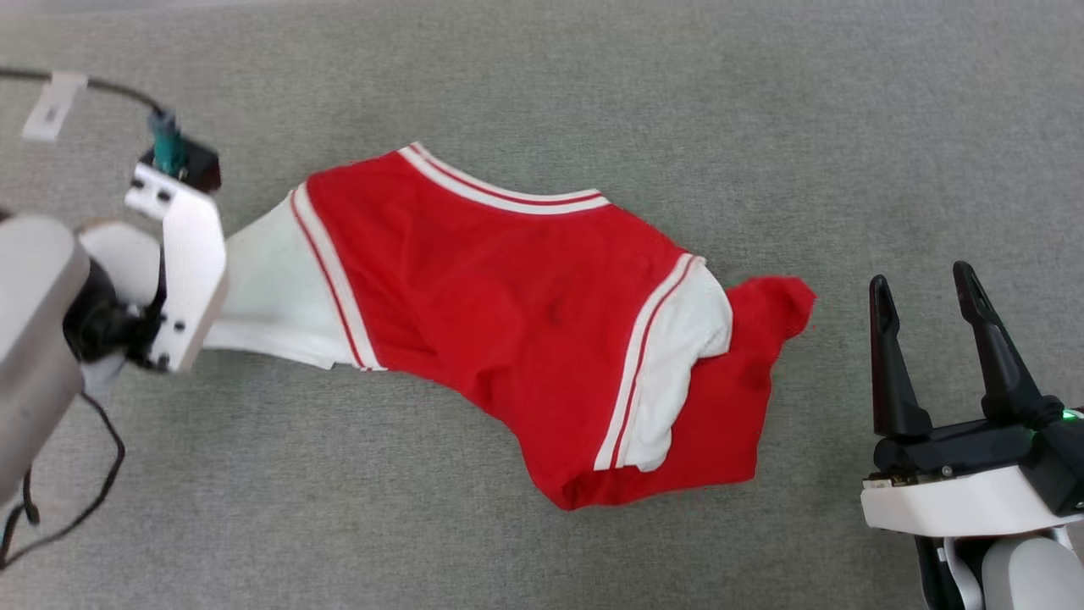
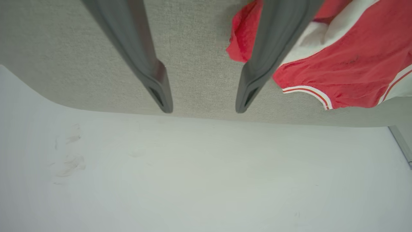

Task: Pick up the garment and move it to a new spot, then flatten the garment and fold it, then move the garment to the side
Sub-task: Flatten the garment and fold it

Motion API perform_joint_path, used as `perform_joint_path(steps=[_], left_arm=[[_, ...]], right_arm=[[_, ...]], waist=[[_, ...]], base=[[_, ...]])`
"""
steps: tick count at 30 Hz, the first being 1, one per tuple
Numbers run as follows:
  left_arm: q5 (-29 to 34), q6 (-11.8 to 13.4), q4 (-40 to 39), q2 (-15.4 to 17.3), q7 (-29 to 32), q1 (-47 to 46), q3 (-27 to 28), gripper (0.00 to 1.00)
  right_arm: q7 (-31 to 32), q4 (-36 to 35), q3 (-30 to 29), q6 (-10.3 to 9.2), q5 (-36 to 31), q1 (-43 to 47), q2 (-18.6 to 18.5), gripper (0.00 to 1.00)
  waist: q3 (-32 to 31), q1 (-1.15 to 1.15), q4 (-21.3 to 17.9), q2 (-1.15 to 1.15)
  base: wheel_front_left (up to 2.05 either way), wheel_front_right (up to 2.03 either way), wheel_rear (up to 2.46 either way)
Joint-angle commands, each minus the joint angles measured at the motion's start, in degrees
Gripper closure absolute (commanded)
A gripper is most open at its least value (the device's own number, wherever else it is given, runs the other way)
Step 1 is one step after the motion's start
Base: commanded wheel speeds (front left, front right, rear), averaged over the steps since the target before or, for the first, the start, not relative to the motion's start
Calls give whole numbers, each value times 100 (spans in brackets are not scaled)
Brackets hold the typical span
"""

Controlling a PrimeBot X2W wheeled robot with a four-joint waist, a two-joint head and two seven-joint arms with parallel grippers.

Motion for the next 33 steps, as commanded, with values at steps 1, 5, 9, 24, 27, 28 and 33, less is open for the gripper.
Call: perform_joint_path(steps=[1,5,9,24,27,28,33], left_arm=[[-44,25,55,-27,-69,165,-13,100],[-123,157,260,-137,-670,436,140,0],[110,203,310,-259,-1995,363,423,0],[751,1831,-596,-263,-6605,1260,1673,0],[779,2316,-1097,-271,-6741,1745,2034,0],[831,2482,-1279,-271,-6759,1917,2206,0],[1342,3072,-2228,-421,-6758,2849,2921,0]], right_arm=[[-12,22,-3,-4,-43,14,8,0],[-12,85,-92,-4,-95,-40,8,0],[-12,62,-154,-4,-178,-241,8,0],[-12,117,392,-4,-1133,-2130,-454,0],[-11,609,718,-4,-1132,-2500,-795,0],[4,890,871,-4,-1062,-2616,-897,0],[838,1774,1752,-5,-562,-3281,-1422,0]], waist=[[-13,0,28,0],[-45,0,90,0],[-175,0,155,0],[-671,0,309,0],[-718,0,345,0],[-738,0,353,0],[-781,0,413,0]], base=[[0,0,0],[0,0,0],[0,0,0],[0,0,0],[0,0,0],[0,0,0],[0,0,0]])
